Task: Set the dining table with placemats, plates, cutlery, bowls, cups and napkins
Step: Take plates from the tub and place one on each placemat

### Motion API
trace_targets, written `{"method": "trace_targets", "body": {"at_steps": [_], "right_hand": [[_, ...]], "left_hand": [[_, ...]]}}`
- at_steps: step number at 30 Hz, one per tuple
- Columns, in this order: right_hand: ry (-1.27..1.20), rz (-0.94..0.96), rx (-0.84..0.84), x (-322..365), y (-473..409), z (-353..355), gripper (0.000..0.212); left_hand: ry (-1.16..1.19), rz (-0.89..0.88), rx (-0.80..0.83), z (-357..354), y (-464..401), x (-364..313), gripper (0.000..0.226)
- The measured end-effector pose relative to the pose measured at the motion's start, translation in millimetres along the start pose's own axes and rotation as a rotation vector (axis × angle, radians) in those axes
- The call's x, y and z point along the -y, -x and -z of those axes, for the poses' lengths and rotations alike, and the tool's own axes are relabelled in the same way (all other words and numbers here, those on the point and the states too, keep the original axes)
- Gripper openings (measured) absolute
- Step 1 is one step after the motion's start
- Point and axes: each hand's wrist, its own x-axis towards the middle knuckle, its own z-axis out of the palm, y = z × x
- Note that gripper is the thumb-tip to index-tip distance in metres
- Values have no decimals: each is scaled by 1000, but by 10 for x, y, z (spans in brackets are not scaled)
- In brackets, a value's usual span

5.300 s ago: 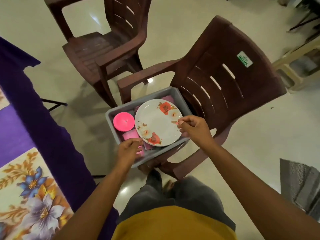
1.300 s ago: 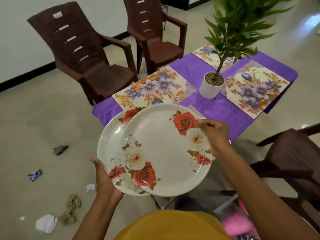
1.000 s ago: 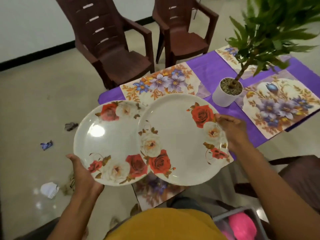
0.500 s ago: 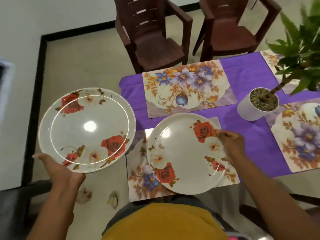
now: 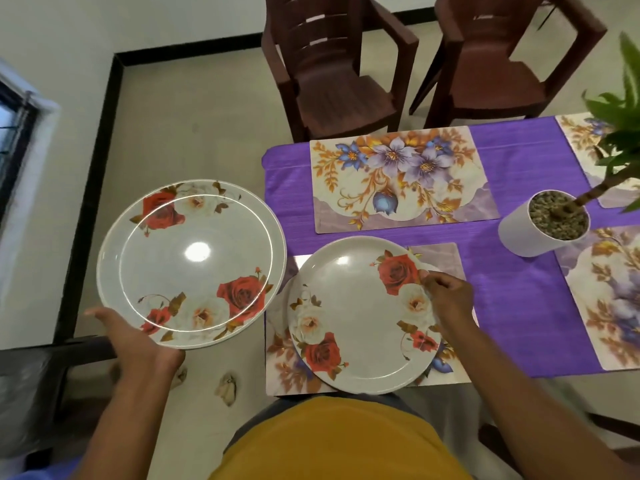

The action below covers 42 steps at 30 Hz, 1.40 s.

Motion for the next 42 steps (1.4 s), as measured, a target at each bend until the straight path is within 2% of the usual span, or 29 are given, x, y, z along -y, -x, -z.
{"method": "trace_targets", "body": {"at_steps": [14,18,25,36,40,42], "right_hand": [[323,70,-235,-222,254,-13,15],[349,73,-264,-239,314,16,14],[302,-44,-319,-177,321,-22,12],[434,-8,-300,-84,424,-21,18],[462,-16,-264,-20,469,10,18],[491,-5,-248,22,525,56,24]], "left_hand": [[-36,23,50,8,-9,-119,129],[-39,30,97,18,-27,-127,134],[-23,56,150,88,-81,-136,141],[-25,116,84,216,-171,-93,125],[-67,127,117,212,-164,-37,106],[-82,131,148,163,-125,16,82]]}}
